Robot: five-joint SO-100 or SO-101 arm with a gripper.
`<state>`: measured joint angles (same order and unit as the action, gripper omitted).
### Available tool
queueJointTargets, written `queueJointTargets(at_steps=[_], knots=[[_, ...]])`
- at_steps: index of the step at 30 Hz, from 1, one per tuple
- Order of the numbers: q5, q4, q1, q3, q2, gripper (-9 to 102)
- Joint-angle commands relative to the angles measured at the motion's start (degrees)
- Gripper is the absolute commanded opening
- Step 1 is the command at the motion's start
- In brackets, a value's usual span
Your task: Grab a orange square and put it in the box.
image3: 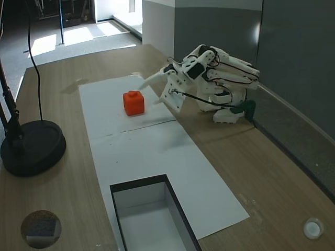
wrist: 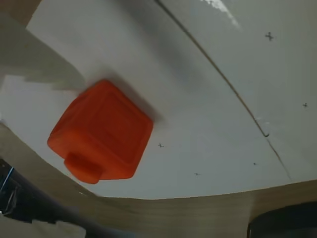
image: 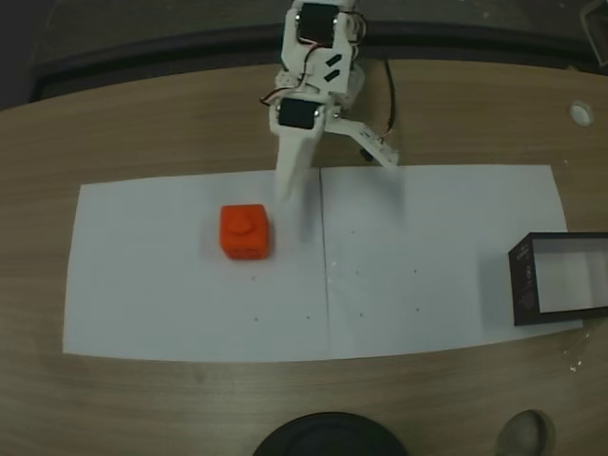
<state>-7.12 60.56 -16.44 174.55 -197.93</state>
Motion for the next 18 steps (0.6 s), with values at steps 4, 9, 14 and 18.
queueJointTargets(at_steps=[4, 9, 14, 18], knots=[[2.7, -1.1, -8.3, -13.0, -0.9, 33], [5.9, -1.0, -7.6, -15.8, 8.9, 37], [7.6, -1.1, -8.1, -24.7, 28.3, 37], [7.6, -0.5, -8.1, -35.9, 46.1, 37]])
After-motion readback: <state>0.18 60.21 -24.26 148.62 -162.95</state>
